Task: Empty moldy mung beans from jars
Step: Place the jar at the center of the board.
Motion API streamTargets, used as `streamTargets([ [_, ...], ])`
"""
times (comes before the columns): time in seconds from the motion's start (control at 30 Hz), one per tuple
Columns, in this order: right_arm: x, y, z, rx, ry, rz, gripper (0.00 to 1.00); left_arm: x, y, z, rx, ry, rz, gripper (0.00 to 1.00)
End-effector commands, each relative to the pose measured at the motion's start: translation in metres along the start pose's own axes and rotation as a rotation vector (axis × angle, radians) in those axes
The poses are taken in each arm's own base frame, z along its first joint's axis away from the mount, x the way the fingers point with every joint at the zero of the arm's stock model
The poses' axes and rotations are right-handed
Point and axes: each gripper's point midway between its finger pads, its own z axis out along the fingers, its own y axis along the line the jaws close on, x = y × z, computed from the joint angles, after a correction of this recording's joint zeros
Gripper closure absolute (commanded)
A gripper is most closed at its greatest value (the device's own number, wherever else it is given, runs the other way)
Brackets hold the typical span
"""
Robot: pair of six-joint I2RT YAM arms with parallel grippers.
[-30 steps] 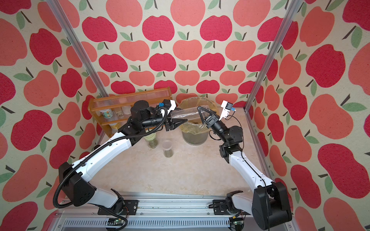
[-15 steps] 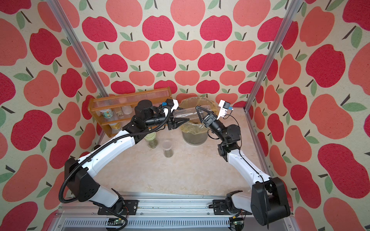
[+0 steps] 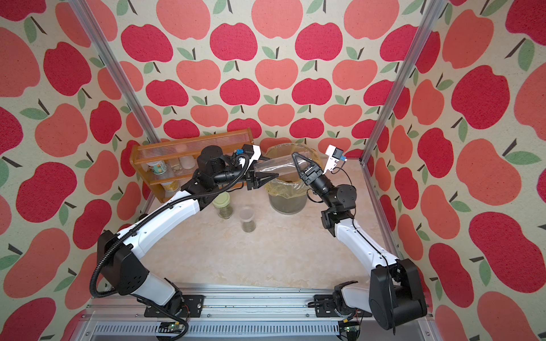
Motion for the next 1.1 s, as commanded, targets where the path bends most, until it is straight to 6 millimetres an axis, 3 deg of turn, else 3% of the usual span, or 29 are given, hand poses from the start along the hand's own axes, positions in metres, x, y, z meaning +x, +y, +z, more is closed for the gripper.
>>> streamTargets([
  [0.0,0.008,0.005,0.005,-0.035,0.045,-0.06,0.53,-0.002,0.016,0.004,-0.069,-0.006,0.015,0.53],
  [0.57,0.018,-0.001,0.011,-0.018,0.105,0.008,0.54,0.001,0.04,-0.006,-0.158,0.014,0.03,0.5],
  [0.9,0.008,0.001,0.01,0.033,0.083,-0.035,0.53,0.007,0.026,0.002,-0.147,0.073,0.04,0.37],
  [1.07,-0.003,0.009,0.008,0.039,0.055,-0.054,0.53,0.015,0.03,0.005,-0.191,0.101,0.041,0.35],
])
